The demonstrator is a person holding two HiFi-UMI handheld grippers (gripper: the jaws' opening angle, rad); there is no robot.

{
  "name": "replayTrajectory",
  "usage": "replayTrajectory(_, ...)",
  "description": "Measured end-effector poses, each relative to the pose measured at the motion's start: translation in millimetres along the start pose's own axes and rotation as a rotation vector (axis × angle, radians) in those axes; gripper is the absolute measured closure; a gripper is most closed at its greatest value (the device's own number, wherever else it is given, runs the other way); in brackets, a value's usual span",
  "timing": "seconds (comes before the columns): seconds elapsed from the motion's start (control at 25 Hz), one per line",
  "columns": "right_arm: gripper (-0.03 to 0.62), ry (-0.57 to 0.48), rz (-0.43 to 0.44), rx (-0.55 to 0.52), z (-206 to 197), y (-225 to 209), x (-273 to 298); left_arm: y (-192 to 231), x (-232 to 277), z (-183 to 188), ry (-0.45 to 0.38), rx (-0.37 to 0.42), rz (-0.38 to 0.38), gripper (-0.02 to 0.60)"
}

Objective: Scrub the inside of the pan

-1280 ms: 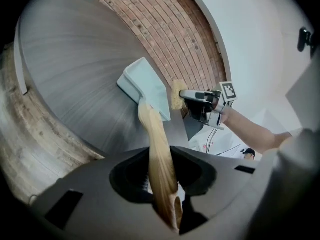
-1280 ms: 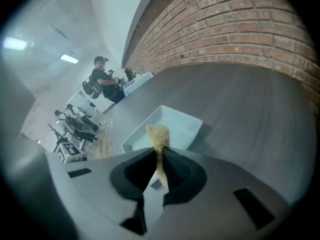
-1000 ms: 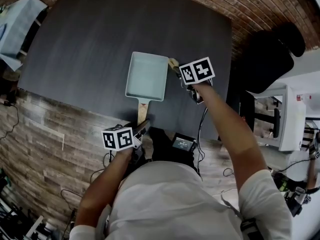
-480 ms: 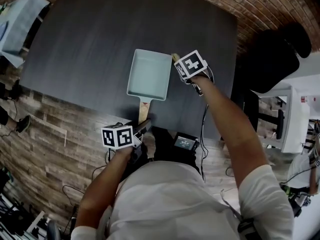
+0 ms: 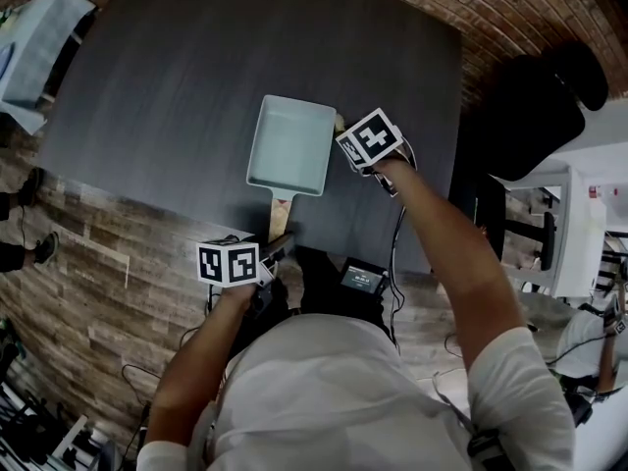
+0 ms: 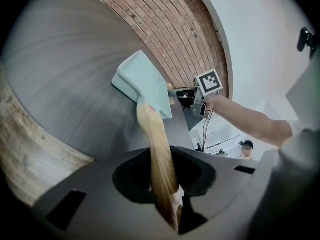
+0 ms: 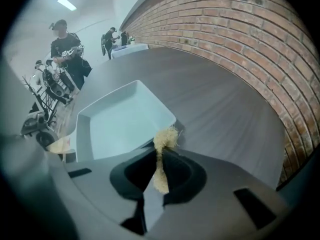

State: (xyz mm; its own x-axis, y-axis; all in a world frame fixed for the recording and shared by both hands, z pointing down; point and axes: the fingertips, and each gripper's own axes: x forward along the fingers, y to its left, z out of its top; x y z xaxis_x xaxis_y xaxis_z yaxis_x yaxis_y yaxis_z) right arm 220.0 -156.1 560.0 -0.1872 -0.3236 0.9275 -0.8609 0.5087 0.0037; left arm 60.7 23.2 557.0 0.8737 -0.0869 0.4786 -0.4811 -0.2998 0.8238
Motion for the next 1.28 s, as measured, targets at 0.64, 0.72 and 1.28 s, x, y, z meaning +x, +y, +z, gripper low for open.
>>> replayTrajectory(0.64,0.553,0.002,0.098,-0.051,-28,54,-9,-4,3,-5,0.025,0.002,-0.017,0.491)
replayTrajectory(0.72,0.553,0.005,0.109,-0.057,-32,60,-11,-4,4,-6,0.027,0.002,-0.019,0.492)
replayTrajectory(1.28,0.553,0.026,0.169,-0.111,-64,103,-21,-9,11,-9,0.008,-0.030,-0.028,0.494)
